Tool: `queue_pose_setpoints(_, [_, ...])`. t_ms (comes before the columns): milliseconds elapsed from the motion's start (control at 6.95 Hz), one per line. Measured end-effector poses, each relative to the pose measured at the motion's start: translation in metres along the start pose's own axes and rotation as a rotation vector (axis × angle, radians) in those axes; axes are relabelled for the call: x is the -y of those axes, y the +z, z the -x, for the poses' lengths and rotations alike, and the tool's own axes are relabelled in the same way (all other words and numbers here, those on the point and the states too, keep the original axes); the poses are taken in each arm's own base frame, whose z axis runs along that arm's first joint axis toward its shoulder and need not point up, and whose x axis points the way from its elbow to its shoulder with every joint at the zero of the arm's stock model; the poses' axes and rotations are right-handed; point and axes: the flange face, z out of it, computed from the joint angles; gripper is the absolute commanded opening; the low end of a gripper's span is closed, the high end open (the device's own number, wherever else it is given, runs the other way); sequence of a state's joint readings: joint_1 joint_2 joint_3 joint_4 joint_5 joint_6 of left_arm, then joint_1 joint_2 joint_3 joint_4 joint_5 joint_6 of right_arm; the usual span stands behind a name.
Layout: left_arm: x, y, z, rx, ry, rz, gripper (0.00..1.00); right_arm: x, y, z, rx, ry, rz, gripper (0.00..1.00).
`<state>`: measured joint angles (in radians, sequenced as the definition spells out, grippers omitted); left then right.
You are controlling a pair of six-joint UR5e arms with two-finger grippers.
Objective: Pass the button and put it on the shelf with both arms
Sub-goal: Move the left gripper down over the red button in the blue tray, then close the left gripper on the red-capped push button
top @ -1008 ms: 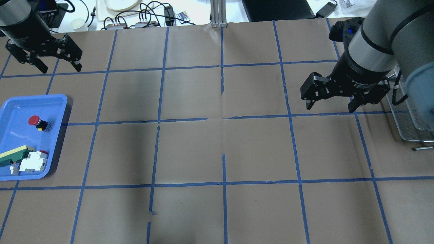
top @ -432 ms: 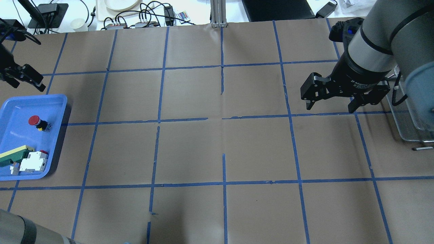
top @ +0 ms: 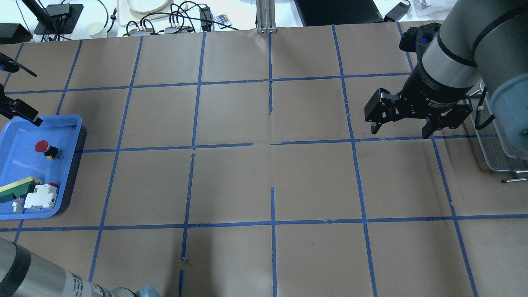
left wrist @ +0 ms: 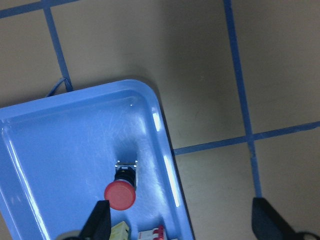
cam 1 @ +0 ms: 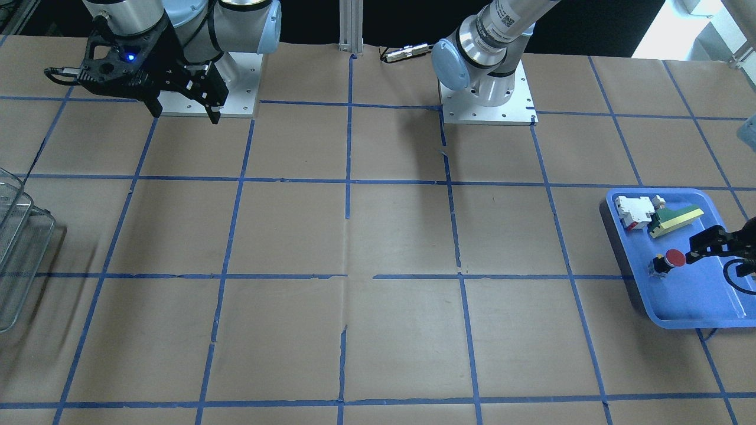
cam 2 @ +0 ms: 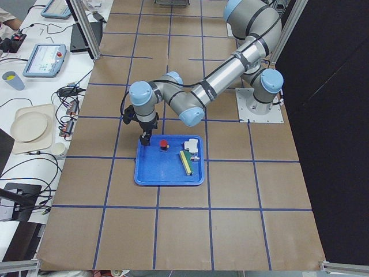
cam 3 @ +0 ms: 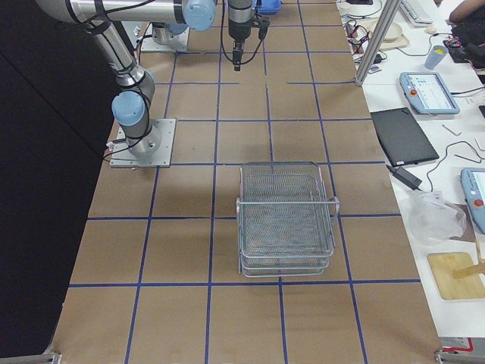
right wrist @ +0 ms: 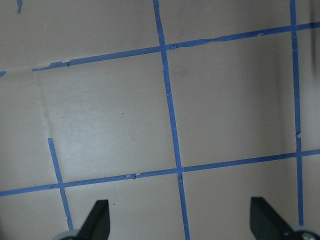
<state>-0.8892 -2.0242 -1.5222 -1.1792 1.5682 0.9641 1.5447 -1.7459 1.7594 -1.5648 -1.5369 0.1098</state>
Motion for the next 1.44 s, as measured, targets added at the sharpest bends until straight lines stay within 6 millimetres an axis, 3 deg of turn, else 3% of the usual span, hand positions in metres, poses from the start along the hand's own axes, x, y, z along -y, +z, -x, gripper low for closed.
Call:
queue_pose_setpoints(432, [-0.025, 0.046, -0.017, -0.005, -0.027, -0.029, 0.96, 0.001, 0.000, -0.001, 0.001, 0.003, 0.000, 1.00])
queue_pose_setpoints(720, [-0.039, 0.065, -0.034, 0.009, -0.027, -0.041, 0.94, 0.001, 0.001, -0.001, 0.001, 0.005, 0.000, 1.00])
queue_pose_setpoints(864, [-0.043, 0.070, -0.036, 0.006, -0.029, -0.038, 0.94, 0.001, 0.001, -0.002, 0.001, 0.005, 0.000, 1.00])
queue_pose_setpoints(1152, [-0.051, 0.073, -0.032, 0.004, -0.033, -0.035, 0.77, 0.001, 0.001, -0.002, 0.001, 0.007, 0.001, 1.00])
queue_pose_setpoints(1439, [-0.051, 0.068, -0.028, 0.016, -0.016, -0.041, 0.75, 0.002, 0.001, -0.002, 0.001, 0.010, 0.003, 1.00])
